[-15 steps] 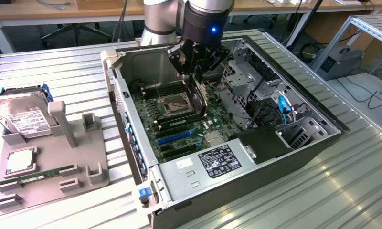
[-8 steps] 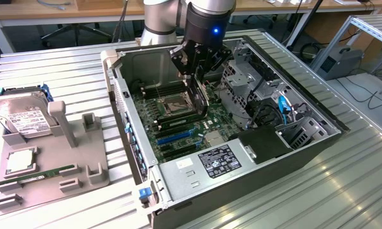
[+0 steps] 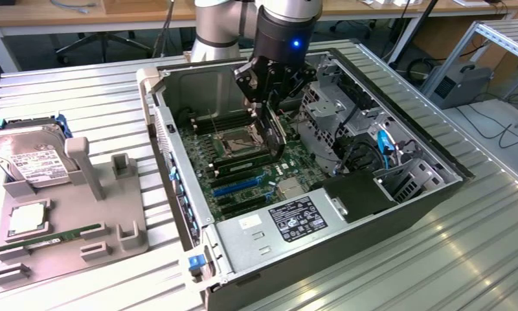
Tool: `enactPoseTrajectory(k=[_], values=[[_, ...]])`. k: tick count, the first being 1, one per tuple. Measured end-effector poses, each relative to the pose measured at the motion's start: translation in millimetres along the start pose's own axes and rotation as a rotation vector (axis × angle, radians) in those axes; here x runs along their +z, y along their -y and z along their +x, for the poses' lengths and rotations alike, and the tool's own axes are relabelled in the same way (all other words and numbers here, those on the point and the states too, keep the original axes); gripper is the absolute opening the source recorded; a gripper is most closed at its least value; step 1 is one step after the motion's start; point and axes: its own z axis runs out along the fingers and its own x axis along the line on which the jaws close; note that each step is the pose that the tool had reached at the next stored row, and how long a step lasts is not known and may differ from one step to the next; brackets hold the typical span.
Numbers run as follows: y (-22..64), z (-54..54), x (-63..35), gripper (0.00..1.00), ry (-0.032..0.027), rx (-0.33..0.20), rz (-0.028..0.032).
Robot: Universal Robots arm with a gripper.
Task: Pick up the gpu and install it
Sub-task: 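Pick up the gpu and move the gpu toward the slot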
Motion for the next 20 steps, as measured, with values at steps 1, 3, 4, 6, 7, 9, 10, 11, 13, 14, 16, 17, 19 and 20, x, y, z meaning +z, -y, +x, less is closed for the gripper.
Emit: enactPoseTrajectory(k=[1, 3, 4, 6, 7, 9, 10, 11, 13, 14, 16, 17, 19, 20], values=[[-0.1, -0.7, 0.4, 0.27, -0.0001, 0.0, 0.0002], [-0.2, -1.6, 1.0, 0.27, 0.0, 0.0, 0.0002], [-0.2, -2.0, 1.4, 0.27, -0.0001, 0.0, 0.0003], [-0.4, -3.0, 2.1, 0.27, -0.0001, 0.0, 0.0005], [-0.4, -3.5, 2.6, 0.27, -0.0001, 0.0, 0.0003], [-0.4, -4.6, 3.6, 0.27, -0.0001, 0.0, 0.0004], [-0.5, -5.1, 4.1, 0.27, 0.0, 0.0, 0.0003], [-0.5, -5.4, 4.4, 0.27, -0.0001, 0.0, 0.0003], [-0.5, -6.0, 5.0, 0.27, 0.0, 0.0, 0.0004], [-0.6, -6.4, 5.4, 0.27, 0.0, 0.0, 0.0003], [-0.6, -7.1, 5.9, 0.27, 0.0, 0.0, 0.0003], [-0.6, -7.5, 6.3, 0.27, 0.0, 0.0, 0.0004], [-0.7, -8.4, 7.1, 0.27, 0.0, 0.0, 0.0004], [-0.7, -8.8, 7.5, 0.27, 0.0, 0.0, 0.0004]])
